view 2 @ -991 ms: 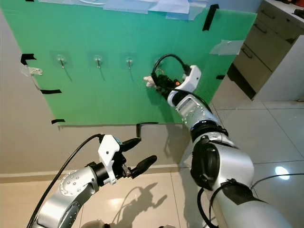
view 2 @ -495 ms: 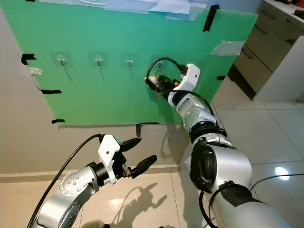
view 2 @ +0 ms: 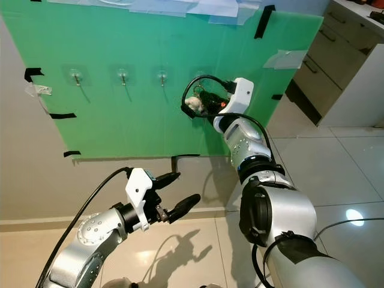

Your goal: Hang keys on a hook

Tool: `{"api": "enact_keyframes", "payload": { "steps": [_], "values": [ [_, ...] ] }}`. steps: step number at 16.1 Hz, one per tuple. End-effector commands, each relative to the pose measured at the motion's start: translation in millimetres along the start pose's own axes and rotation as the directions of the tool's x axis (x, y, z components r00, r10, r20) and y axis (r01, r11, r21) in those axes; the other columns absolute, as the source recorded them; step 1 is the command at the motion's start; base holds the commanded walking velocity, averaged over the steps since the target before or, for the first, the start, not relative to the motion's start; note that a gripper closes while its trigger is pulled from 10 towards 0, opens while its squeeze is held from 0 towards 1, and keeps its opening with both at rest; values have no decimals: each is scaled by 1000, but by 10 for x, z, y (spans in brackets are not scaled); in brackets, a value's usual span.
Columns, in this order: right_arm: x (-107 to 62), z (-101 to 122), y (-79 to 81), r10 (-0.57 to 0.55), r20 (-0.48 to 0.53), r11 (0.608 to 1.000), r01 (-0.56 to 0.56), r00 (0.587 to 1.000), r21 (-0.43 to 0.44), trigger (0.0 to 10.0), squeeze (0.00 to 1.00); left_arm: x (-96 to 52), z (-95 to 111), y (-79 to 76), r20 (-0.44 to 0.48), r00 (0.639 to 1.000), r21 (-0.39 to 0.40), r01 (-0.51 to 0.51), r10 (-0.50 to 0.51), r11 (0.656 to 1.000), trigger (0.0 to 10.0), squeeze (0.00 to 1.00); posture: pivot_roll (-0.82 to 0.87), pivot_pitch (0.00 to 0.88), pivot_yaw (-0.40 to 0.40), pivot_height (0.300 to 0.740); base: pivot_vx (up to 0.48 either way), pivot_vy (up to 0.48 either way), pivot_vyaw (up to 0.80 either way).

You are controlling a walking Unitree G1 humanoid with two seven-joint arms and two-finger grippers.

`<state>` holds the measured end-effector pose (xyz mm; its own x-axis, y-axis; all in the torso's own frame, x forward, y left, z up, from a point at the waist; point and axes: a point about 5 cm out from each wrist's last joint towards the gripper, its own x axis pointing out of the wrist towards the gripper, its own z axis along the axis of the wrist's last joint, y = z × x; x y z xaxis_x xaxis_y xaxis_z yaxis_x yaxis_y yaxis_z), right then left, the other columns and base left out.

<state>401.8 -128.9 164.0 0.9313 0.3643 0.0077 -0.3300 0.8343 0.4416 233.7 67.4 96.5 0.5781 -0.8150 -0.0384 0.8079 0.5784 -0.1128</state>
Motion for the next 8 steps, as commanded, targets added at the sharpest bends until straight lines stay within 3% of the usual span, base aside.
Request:
{"api": "enact_keyframes", "payload": {
  "steps": [1, 5, 8],
  "values": [
    [-35, 40, -73, -31, 21, 998, 32, 999, -57, 10000, 1000, 26, 6, 19, 1, 1000, 12, -3, 3, 1000, 10000, 0, 140, 19, -80, 740, 0, 0, 0],
    [-131, -124, -81, 11, -1, 946, -11, 1000, -323, 10000, 1000, 36, 17, 137, -6, 999, 58, -40, 40, 998, 10000, 0, 116, 0, -73, 740, 0, 0, 0],
    [-226, -316, 12, 81, -9, 900, -77, 997, -429, 10000, 1000, 72, 35, 296, -6, 994, 69, -110, 110, 992, 10000, 0, 76, 0, -48, 740, 0, 0, 0]
  ]
}}
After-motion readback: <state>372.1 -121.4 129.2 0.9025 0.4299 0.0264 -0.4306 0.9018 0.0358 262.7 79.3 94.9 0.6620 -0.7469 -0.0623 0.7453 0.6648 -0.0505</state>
